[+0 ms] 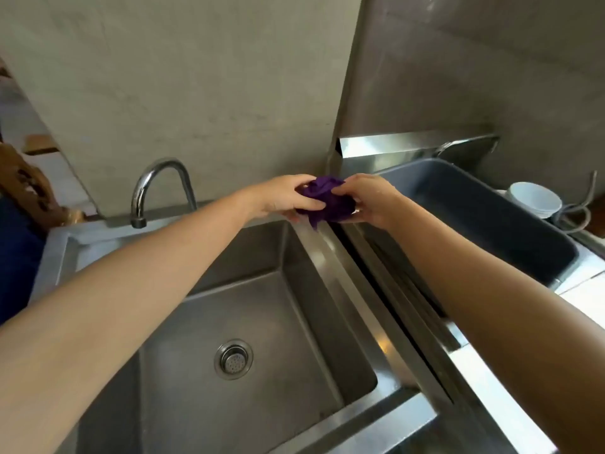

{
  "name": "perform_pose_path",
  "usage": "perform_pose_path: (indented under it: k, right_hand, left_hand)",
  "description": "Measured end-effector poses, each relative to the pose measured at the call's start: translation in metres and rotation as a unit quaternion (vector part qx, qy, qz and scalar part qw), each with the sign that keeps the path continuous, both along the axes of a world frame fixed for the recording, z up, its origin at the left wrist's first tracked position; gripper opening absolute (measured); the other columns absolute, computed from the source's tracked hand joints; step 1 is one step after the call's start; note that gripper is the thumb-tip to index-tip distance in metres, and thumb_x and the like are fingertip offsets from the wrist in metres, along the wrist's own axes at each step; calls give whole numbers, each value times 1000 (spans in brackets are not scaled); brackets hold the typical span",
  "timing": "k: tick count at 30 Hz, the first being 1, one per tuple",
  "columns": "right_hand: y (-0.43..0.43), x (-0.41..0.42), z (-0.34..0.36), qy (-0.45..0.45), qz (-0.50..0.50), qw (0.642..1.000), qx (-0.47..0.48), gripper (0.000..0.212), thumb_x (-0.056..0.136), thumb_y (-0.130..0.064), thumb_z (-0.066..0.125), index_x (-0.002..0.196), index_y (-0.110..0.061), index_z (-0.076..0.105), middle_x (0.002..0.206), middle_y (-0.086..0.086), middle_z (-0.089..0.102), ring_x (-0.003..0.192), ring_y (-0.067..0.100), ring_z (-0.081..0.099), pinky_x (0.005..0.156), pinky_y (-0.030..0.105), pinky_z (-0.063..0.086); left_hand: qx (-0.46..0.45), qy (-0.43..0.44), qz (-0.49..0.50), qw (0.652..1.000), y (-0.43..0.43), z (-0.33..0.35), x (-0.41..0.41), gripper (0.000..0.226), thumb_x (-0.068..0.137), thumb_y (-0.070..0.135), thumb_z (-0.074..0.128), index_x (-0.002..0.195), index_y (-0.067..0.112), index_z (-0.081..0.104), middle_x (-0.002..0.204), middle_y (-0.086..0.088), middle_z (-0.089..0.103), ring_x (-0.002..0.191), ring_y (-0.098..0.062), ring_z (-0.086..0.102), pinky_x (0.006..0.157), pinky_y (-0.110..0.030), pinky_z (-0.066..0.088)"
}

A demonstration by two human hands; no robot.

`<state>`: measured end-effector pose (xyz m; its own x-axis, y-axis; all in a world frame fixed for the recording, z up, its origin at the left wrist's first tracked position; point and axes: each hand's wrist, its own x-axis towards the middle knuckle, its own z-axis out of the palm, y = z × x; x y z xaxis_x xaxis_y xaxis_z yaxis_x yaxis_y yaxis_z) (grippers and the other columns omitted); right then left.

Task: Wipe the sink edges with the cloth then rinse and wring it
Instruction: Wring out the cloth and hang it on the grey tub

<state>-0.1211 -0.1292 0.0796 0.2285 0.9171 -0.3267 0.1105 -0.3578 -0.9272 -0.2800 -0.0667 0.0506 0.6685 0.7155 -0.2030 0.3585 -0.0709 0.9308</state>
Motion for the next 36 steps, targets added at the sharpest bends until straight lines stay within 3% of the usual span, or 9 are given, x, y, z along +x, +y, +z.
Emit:
perform_pose_path:
  k: [3, 6, 10, 13, 17, 22, 27, 32, 36]
  right_hand:
    - [-14, 31, 31, -18, -19, 999, 35, 21, 83, -3, 65, 74, -15, 51, 86, 6, 60, 81, 18, 61, 73, 42, 59]
    - [-30, 60, 58, -101, -33, 991, 78, 16, 83, -6, 67, 81, -14, 53, 77, 1, 56, 75, 15, 59, 67, 30, 58]
    - [-49, 97, 86, -282, -66, 947, 136, 16, 83, -12, 65, 94, -10, 54, 88, 13, 62, 88, 32, 63, 82, 49, 55]
    - [-63, 121, 106, -362, -91, 915, 154, 24, 85, -15, 63, 104, -4, 55, 106, 19, 63, 96, 33, 61, 87, 48, 51]
    - [-77, 154, 129, -359, -116, 908, 179, 25, 86, -17, 61, 108, -6, 55, 105, 9, 61, 92, 22, 56, 78, 31, 45]
    - [-95, 194, 147, -319, -139, 911, 222, 11, 84, -20, 64, 94, -15, 61, 92, 1, 62, 82, 15, 57, 72, 27, 46]
    - [-108, 230, 157, -237, -160, 934, 216, 5, 86, -21, 62, 91, -19, 63, 89, 1, 65, 84, 19, 62, 80, 33, 54]
    - [-107, 247, 142, -297, -136, 928, 179, 26, 96, -28, 45, 99, -13, 66, 79, 3, 61, 73, 18, 56, 69, 31, 48]
    - [-97, 256, 138, -332, -144, 911, 200, 28, 96, -29, 44, 89, -11, 64, 68, 0, 54, 74, 18, 51, 65, 27, 38]
  left_hand:
    - [26, 15, 17, 999, -6, 33, 29, 31, 93, 24, 58, 121, 12, 57, 99, -8, 69, 79, -20, 67, 66, -31, 57]
    - [49, 36, 37, 997, -14, 59, 62, 30, 95, 25, 54, 120, 10, 59, 100, -12, 69, 80, -23, 68, 69, -34, 59]
    - [103, 33, 29, 994, -30, 90, 107, 30, 95, 29, 53, 121, 18, 60, 107, -1, 64, 104, -18, 56, 84, -35, 45]
    - [99, -35, 50, 993, -42, 112, 136, 23, 93, 20, 54, 112, 12, 66, 105, -5, 65, 107, -21, 58, 92, -37, 46]
    - [75, -106, 64, 989, -56, 137, 168, 16, 90, 15, 51, 86, 14, 67, 89, -5, 65, 94, -24, 61, 79, -36, 50]
    - [117, -107, 53, 986, -76, 157, 206, 24, 96, 16, 48, 114, 12, 63, 92, -2, 63, 78, -13, 60, 66, -24, 52]
    - [152, -102, 43, 982, -80, 169, 238, 21, 96, 17, 47, 103, 6, 64, 80, 0, 61, 71, -9, 56, 52, -10, 45]
    - [176, -112, 51, 977, -82, 164, 266, 22, 97, 22, 45, 102, 13, 65, 80, 2, 61, 75, -13, 55, 59, -21, 42]
    - [219, -86, 48, 971, -68, 158, 271, 28, 99, 23, 43, 116, 14, 64, 101, 0, 64, 95, -14, 58, 76, -23, 46]
